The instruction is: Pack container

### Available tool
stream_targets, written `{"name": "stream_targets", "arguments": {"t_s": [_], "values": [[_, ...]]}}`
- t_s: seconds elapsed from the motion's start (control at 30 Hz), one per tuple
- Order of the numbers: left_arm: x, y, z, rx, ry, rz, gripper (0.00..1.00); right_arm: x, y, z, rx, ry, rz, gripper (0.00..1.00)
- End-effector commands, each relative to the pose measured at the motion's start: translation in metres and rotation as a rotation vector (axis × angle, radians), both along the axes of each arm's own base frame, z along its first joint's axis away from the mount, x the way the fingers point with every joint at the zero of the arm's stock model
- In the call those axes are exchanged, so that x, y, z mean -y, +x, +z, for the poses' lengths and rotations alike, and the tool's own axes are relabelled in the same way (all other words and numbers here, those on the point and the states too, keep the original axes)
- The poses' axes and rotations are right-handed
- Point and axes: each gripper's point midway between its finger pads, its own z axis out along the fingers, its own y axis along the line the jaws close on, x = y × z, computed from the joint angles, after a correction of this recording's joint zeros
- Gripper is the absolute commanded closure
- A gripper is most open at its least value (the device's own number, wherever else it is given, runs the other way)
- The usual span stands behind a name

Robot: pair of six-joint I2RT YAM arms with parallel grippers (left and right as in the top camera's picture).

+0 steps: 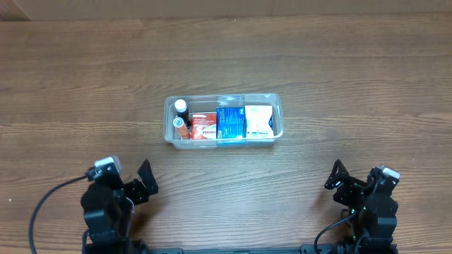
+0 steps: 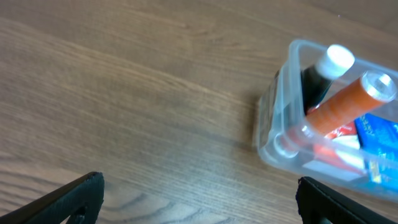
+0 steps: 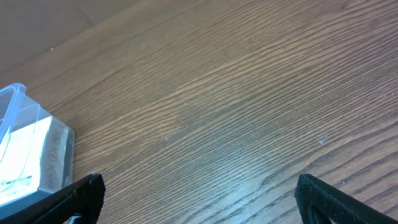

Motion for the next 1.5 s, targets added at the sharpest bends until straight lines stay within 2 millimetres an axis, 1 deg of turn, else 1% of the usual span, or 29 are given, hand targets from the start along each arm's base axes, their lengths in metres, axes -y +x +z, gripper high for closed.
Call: {"name": "stream_targets", "arguments": {"t_s": [0.0, 0.13, 0.27, 0.37, 0.5, 0.73, 1.47], "values": [[0.004, -0.004, -0.020, 0.009, -0.027, -0.002, 0.00, 0.001, 0.000, -0.006, -0.006, -0.003, -0.003, 0.00], [0.007, -0.005, -0.035, 0.010, -0.034, -0.015, 0.00, 0.001, 0.000, -0.006, -0.006, -0.003, -0.003, 0.00], [0.010, -0.003, -0.028, 0.042, 0.025, -0.061, 0.00, 0.001, 0.000, -0.006, -0.006, -0.003, -0.003, 0.00], [0.010, -0.002, -0.021, 0.074, 0.101, -0.094, 0.00, 0.001, 0.000, -0.006, -0.006, -0.003, -0.003, 0.00], [0.015, -0.001, -0.007, 0.146, 0.115, -0.111, 0.00, 0.001, 0.000, -0.006, -0.006, -0.003, -0.003, 0.00], [0.030, -0.001, -0.007, 0.150, 0.110, -0.182, 0.00, 0.001, 0.000, -0.006, -0.006, -0.003, -0.003, 0.00], [0.030, -0.001, -0.008, 0.147, 0.109, -0.182, 0.00, 0.001, 0.000, -0.006, -0.006, -0.003, -0.003, 0.00]]}}
